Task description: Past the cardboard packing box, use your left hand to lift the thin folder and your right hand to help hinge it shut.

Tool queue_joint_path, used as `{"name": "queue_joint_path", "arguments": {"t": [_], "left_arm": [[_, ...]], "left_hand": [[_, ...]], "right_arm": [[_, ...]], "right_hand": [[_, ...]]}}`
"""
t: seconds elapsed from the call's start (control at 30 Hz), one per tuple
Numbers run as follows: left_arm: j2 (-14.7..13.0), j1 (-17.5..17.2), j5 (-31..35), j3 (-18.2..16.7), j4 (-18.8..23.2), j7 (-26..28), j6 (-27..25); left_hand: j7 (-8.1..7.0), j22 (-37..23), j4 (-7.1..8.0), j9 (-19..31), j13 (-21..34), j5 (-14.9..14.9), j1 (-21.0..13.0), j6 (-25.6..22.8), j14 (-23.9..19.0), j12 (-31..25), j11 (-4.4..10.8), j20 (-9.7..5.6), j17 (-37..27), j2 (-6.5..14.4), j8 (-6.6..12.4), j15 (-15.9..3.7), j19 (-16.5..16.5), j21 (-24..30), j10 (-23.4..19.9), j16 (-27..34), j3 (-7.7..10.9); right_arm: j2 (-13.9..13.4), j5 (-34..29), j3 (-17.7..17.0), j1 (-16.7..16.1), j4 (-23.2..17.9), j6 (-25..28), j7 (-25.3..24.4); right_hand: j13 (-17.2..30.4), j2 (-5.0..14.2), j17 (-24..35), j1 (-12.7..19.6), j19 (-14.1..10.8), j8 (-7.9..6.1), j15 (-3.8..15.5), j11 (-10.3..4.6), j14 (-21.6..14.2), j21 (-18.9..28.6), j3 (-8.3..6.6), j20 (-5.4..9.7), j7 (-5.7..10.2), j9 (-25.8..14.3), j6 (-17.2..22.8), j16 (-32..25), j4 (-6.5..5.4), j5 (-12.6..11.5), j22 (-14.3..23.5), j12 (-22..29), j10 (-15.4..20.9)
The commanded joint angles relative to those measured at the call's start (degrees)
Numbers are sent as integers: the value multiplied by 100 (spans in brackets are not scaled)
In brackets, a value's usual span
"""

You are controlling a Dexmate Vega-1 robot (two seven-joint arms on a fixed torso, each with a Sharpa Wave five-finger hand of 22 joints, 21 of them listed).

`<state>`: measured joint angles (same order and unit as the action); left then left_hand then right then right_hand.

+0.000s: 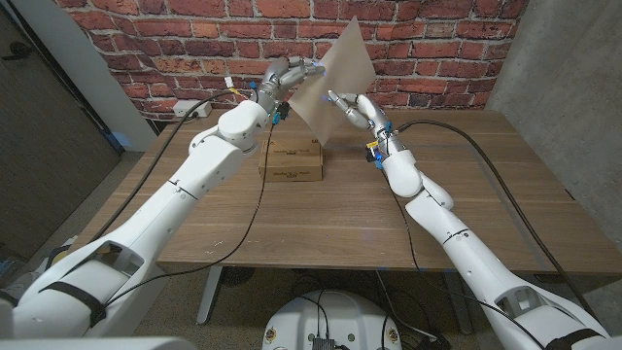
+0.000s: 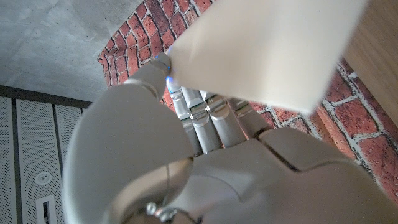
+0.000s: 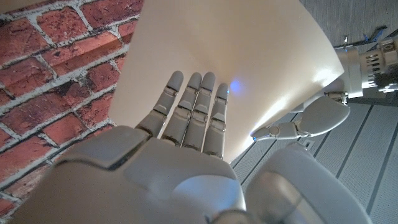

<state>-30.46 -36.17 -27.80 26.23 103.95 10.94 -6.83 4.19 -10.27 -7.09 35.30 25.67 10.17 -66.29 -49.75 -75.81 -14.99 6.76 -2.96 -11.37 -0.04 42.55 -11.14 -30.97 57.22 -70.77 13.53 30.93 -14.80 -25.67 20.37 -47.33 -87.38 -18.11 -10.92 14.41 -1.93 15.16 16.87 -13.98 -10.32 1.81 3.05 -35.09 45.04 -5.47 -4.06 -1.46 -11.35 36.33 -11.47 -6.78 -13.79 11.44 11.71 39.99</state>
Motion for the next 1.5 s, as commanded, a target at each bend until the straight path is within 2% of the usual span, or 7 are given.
{"name": "queue_joint_path", "arguments": {"t": [0.03, 0.27, 0.6, 0.9, 1.17, 1.3, 1.5], "left_arm": [[159, 10, -285, -25, -208, -520, 615], [301, 70, -446, 35, -344, -739, 786], [600, 254, -637, 179, -669, -1162, 1156], [840, 340, -833, 266, -919, -1376, 1295], [878, 335, -846, 271, -1050, -1374, 1328], [906, 326, -893, 259, -1132, -1400, 1354], [984, 329, -972, 259, -1279, -1458, 1411]], "left_hand": [[37, -16, 24, 10, 47, 22, -6, -89, 47, -17, 91, -780, -10, 27, 35, -59, 18, 40, -39, -19, 23], [27, -16, 34, 16, 84, 21, 2, -99, 43, -6, 106, -788, -14, 21, 51, -63, 18, 52, -42, -15, 28], [12, -16, 49, 0, 141, 19, 15, -89, 42, 14, 116, -795, -7, 12, 53, -68, 24, 68, -51, -23, 39], [-8, -16, 61, -2, 184, 19, 23, -74, 32, 33, 146, -797, -9, 14, 61, -73, 33, 80, -53, -21, 51], [-26, -17, 72, -8, 217, 18, 33, -86, 35, 50, 138, -798, -14, 14, 73, -79, 40, 91, -52, -22, 59], [-35, -17, 76, -1, 228, 17, 39, -74, 44, 60, 138, -800, -11, 9, 79, -76, 43, 96, -52, -29, 61], [-44, -17, 78, -2, 245, 17, 39, -54, 49, 73, 149, -806, -11, 10, 82, -81, 53, 103, -66, -33, 70]], "right_arm": [[133, 1005, -95, 195, 283, 586, 981], [249, 1390, -169, 391, 668, 751, 1537], [454, 1743, -292, 633, 1206, 859, 2163], [698, 2326, -506, 955, 1900, 794, 3123], [1172, 3152, -1010, 1229, 2891, 288, 3968], [1515, 3621, -1407, 1480, 3754, -170, 4507], [2000, 4100, -2158, 1977, 5095, -853, 5349]], "right_hand": [[-2, -7, -20, 35, -33, 40, -152, 41, 87, -10, 19, -100, -121, -14, -322, 11, 29, 7, -3, -37, -233], [-49, -74, -67, -48, -26, 34, -318, 166, 322, -61, 112, -193, -292, -15, -701, 53, 25, 31, -28, -62, -503], [-80, -103, -96, -130, -82, 14, -410, 216, 423, -80, 175, -277, -345, -14, -836, 52, 2, 35, -45, -68, -659], [-134, -168, -143, -603, -359, -64, -550, 345, 237, -60, 423, -359, -455, -17, -842, -59, -177, 5, -62, 21, -636], [-158, -221, -170, -796, -326, -96, -587, 387, 261, -114, 541, -346, -493, -16, -785, -50, -219, -22, -72, 51, -605], [-184, -233, -202, -876, -157, -67, -553, 351, 448, -231, 604, -331, -493, -11, -891, 15, -208, -56, -89, 17, -732], [-244, -95, -316, -626, 217, -51, -502, 277, 1067, -539, 556, -218, -389, 3, -1147, 131, -24, -142, -109, -28, -1066]]}}
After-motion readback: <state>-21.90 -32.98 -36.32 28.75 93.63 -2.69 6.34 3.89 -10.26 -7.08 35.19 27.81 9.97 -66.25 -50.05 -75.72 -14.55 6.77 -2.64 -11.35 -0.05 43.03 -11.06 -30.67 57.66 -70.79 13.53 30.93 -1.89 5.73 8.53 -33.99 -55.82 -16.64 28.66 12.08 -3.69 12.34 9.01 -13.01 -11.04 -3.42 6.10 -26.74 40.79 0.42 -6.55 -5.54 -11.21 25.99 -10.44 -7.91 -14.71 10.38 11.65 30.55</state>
